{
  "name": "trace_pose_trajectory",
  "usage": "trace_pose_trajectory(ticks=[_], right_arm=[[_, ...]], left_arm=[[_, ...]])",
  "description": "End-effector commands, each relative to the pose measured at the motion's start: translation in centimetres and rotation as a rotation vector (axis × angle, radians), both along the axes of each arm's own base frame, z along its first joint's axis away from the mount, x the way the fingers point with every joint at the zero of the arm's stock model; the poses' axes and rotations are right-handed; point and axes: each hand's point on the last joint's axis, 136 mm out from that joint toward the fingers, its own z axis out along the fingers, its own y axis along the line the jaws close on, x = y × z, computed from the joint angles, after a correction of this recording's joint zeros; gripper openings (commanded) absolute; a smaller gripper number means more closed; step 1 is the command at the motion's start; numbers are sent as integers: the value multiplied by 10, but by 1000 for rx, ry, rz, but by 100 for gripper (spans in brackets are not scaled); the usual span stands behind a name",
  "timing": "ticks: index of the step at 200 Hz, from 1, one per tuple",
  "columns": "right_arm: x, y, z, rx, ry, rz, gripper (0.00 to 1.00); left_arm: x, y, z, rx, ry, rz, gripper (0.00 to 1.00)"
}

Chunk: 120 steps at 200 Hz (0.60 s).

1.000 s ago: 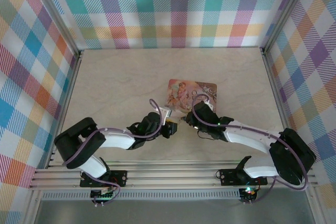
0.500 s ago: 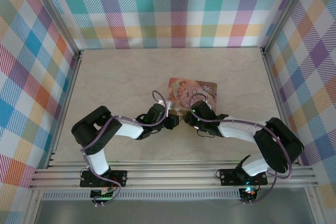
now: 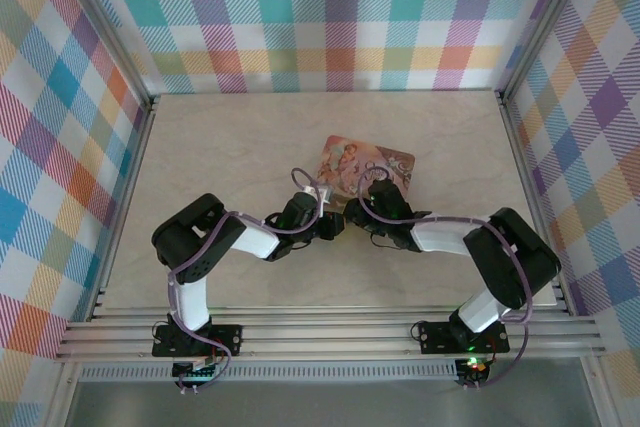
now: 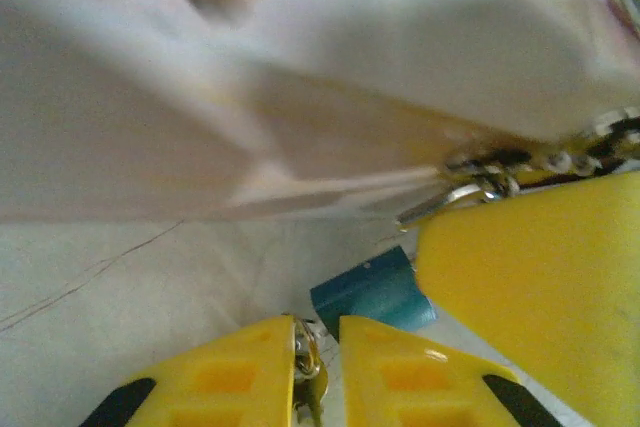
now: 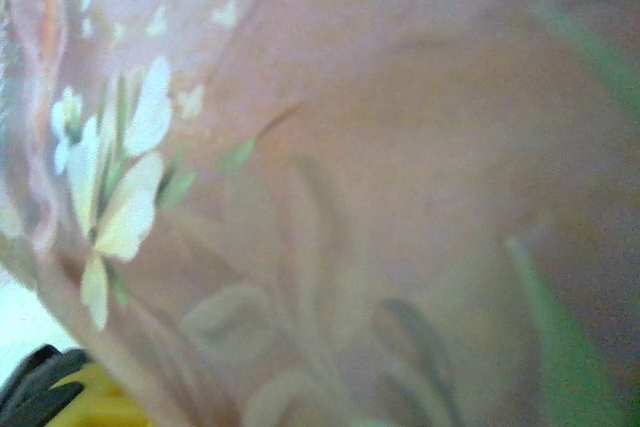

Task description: Unlock the padlock with the key

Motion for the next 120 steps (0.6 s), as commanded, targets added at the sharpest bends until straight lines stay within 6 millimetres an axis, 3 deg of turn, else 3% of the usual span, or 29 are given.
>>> trace_pose_trajectory(ticks=[1, 58, 94, 120], right_arm=[[-4, 9, -10, 52, 57, 25, 43], [-8, 18, -17, 112, 79, 44, 33], [-13, 17, -23, 125, 94, 40, 21], [-14, 17, -22, 131, 100, 42, 20]], left_arm=[[-2, -4, -3, -21, 19, -19, 14], [1, 1, 2, -53, 11, -14, 3], [2, 3, 8, -77, -4, -25, 0], [3, 3, 12, -90, -13, -30, 0]])
